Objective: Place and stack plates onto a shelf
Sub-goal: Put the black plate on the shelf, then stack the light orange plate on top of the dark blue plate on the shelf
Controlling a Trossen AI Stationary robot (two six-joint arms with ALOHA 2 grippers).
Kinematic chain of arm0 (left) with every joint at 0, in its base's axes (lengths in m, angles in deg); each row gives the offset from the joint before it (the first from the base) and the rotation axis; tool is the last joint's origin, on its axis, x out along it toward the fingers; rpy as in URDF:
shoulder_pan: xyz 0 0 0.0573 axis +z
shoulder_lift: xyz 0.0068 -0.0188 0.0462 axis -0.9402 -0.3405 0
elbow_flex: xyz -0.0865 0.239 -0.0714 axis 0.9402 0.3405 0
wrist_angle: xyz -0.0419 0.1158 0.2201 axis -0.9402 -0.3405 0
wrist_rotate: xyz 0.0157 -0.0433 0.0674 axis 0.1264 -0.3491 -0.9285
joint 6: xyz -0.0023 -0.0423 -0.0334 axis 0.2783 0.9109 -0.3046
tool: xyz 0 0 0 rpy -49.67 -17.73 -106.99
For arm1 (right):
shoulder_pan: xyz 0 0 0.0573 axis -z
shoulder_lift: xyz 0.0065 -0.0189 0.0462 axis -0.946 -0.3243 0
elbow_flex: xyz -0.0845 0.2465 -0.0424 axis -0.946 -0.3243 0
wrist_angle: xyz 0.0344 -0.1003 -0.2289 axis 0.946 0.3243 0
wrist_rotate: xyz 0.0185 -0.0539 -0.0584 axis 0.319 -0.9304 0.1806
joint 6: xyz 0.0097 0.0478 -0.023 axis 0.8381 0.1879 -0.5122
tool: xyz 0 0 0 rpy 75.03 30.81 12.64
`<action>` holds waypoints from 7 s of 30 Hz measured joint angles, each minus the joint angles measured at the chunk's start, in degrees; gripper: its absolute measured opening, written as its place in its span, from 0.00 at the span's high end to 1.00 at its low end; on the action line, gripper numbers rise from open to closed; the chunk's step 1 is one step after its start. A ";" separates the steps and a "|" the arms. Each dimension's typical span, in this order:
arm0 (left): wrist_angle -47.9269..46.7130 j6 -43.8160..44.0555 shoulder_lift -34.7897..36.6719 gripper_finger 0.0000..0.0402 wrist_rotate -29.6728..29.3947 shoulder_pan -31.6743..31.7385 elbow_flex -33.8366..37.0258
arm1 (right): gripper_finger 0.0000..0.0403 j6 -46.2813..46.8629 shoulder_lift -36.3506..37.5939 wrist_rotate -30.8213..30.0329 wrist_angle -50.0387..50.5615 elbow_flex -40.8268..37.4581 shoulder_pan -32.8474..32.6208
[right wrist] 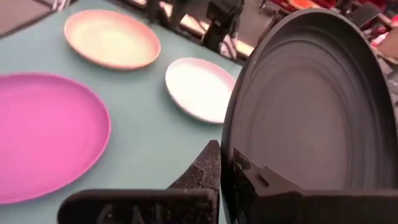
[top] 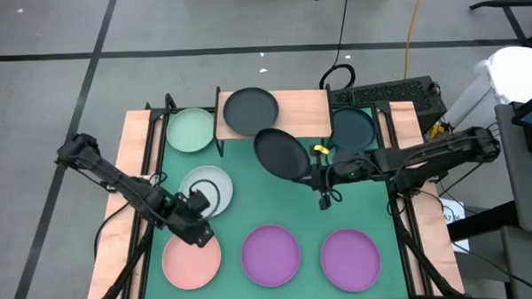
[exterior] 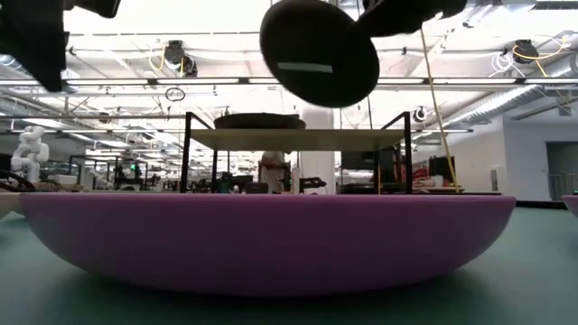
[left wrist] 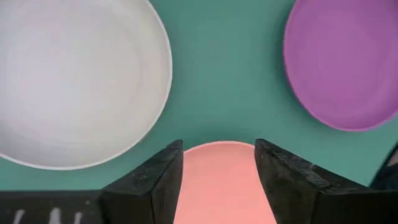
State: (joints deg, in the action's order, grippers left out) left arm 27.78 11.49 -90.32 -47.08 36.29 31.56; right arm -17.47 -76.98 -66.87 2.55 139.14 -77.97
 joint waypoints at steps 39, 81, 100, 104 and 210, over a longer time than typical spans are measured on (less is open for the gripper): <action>12.77 4.79 -7.16 0.48 0.27 -6.43 0.00 | 1.00 -18.30 -8.05 -12.53 10.77 0.13 22.28; 12.96 7.15 -7.13 0.48 1.79 -6.41 0.00 | 0.77 -12.65 -8.14 -9.88 7.94 0.07 24.83; 13.10 6.16 -7.11 0.48 5.69 -6.41 0.00 | 0.64 -11.59 -5.09 -11.00 4.49 -0.04 23.84; 12.85 6.14 -7.11 0.48 5.69 -6.41 0.00 | 0.64 -9.90 -3.02 -10.97 4.50 -0.04 23.01; 23.43 39.95 -26.15 0.86 7.05 -10.95 -0.28 | 0.64 58.59 19.31 0.95 28.99 0.00 -8.59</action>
State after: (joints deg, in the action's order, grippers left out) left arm 51.21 51.44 -116.47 -40.03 25.34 31.28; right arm 41.11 -57.67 -65.92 31.54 139.14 -86.56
